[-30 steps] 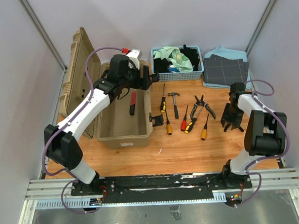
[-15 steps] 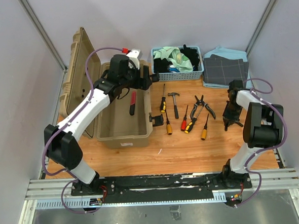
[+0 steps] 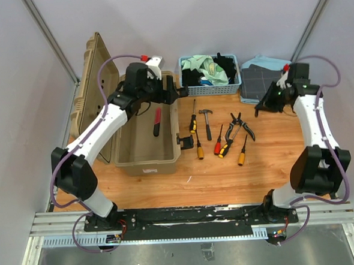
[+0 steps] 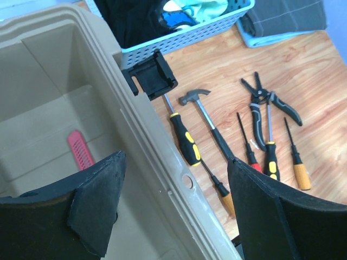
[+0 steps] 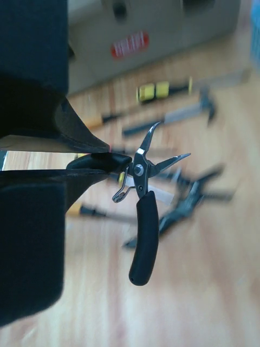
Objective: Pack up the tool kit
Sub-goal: Pick up the pliers at the center of the board, then place the pliers in the toolbox.
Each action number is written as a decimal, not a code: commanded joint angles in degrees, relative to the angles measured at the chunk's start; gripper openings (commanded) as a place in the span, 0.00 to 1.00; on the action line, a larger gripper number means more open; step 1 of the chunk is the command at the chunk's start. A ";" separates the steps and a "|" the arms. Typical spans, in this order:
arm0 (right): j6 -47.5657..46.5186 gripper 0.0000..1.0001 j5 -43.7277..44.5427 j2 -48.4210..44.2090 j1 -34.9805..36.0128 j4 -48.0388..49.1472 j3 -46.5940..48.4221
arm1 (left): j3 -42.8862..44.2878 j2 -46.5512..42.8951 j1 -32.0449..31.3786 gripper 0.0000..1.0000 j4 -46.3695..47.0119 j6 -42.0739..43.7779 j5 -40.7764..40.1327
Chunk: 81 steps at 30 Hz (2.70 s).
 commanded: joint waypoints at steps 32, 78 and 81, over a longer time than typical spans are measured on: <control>47.88 0.01 -53.92 -9.07 13.71 51.99 4.48 | 13.07 18.67 0.26 0.82 46.96 -12.95 40.80; 42.67 0.01 -53.92 -9.91 17.32 46.39 1.89 | 6.33 13.12 -7.31 0.27 52.00 -1.25 46.49; 42.56 0.01 -53.75 -9.74 17.32 46.44 1.70 | 6.22 12.95 -7.30 0.08 52.18 -1.54 46.10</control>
